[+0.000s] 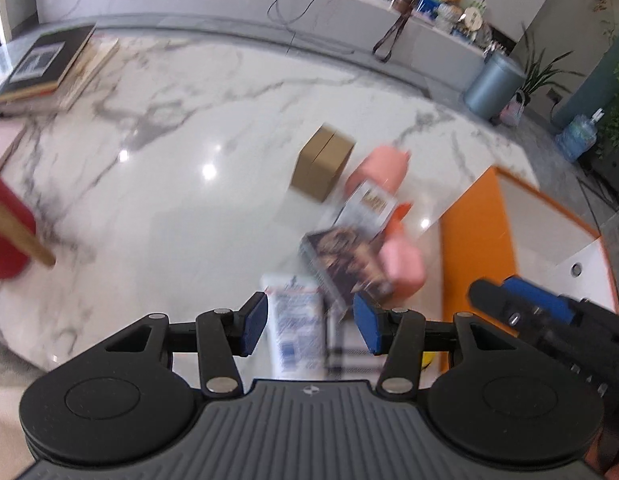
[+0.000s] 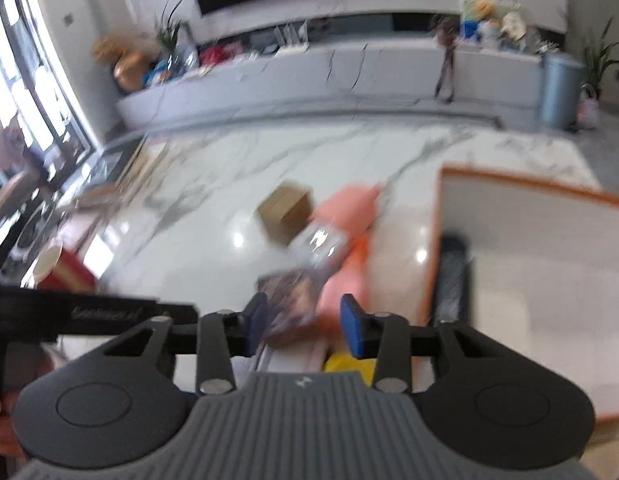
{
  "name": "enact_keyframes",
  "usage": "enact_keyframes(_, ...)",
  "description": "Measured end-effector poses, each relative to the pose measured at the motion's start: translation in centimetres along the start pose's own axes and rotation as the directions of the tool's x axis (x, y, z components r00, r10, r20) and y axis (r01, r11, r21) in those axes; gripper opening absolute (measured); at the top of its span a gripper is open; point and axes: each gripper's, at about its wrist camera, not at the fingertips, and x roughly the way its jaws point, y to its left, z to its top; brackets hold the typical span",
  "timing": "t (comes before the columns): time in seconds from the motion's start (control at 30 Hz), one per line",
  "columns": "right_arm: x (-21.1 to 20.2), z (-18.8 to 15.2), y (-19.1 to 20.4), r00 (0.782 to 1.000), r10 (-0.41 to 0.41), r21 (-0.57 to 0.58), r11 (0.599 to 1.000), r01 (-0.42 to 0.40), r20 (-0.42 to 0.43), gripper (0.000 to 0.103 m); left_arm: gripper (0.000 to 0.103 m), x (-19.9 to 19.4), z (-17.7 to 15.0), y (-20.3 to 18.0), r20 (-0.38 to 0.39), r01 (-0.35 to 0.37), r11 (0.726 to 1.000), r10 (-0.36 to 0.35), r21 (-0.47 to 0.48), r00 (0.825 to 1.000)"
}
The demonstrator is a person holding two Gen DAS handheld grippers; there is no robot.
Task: Organize rigid objects
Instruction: 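Withdraw both open grippers from the orange box back over the table, then grasp the Vaseline tube with the left gripper while the right gripper grasps the plaid case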
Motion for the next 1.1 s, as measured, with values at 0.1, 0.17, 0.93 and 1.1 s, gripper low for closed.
enact_keyframes(0.1,1.9,-1.9,0.8,0.997,0.009,0.018,1.000,-0.008,-0.074,0.037,0.058,1.1,-1.2,1.4,-0.037,-0.007,1.000,0.006,-0.023,0.999)
enact_keyframes(0.17,3.1,-3.1,1.1,0.992,0.007,0.033,0.999,-0.003,-0.125,0.037,0.058,1.9,-2.0,2.0,-0.062,-0.011,0.999,0.009,-0.030,0.998)
enact_keyframes(0.93,8.0,-6.8,0.5,0.947,0.036,0.139,0.990,0.009,-0.320,0.038,0.060,7.1,-3.4,4.1,-0.187,0.011,0.987,-0.041,-0.158,0.982)
enact_keyframes(1.1,8.3,-6.8,1.3,0.940,0.081,0.127,0.991,-0.041,-0.331,0.038,0.056,6.9,-3.4,4.8,-0.182,-0.010,0.979,-0.029,-0.205,0.983)
